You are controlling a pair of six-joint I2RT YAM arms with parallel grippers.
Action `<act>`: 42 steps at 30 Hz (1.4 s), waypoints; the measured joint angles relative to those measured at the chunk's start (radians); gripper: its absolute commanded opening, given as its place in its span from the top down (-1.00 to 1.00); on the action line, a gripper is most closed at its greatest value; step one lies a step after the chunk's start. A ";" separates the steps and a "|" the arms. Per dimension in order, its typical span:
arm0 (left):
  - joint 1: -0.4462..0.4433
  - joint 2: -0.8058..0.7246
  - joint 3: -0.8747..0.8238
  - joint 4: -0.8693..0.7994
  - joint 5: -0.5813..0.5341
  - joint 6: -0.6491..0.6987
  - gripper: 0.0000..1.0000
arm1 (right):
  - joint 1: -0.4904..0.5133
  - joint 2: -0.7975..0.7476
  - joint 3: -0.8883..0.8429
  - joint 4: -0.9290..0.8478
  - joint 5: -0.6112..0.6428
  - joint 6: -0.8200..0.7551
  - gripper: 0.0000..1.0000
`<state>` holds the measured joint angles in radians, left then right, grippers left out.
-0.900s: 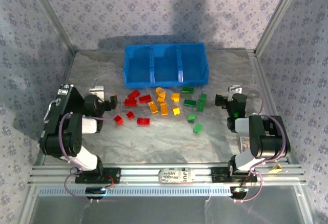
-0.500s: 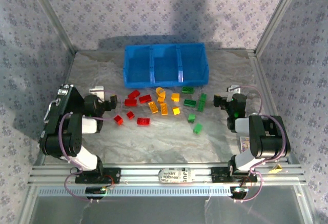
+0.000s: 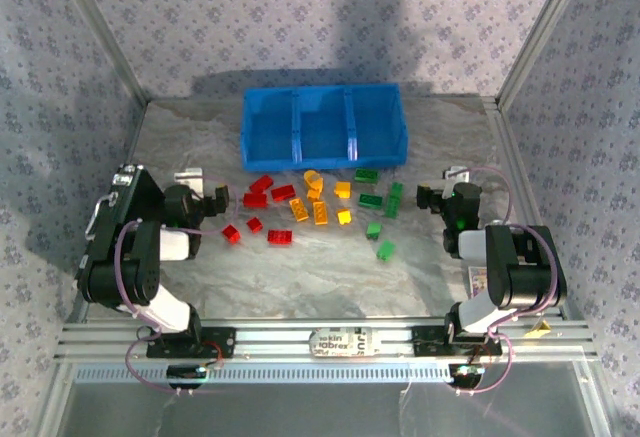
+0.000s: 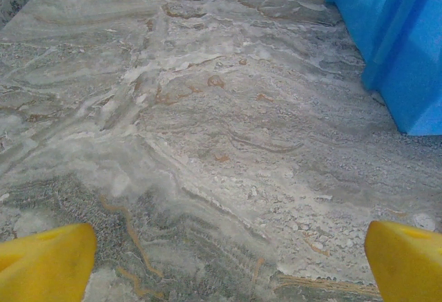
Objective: Sort the legos into containers by color
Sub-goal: Pick up the lego from the center of the table.
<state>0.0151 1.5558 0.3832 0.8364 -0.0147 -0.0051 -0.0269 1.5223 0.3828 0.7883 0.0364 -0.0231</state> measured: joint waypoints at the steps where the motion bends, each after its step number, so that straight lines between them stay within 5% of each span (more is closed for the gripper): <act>1: 0.000 0.000 0.000 0.000 0.000 0.000 -1.00 | 0.000 0.000 0.000 0.000 0.000 0.000 -0.98; 42: 0.000 0.000 0.001 -0.003 -0.024 -0.014 -1.00 | 0.000 -0.017 0.020 -0.066 0.000 -0.002 -0.98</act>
<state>0.0151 1.5558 0.3840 0.8330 -0.0383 -0.0196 -0.0265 1.5051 0.4026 0.7223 0.0364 -0.0246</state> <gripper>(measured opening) 0.997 0.992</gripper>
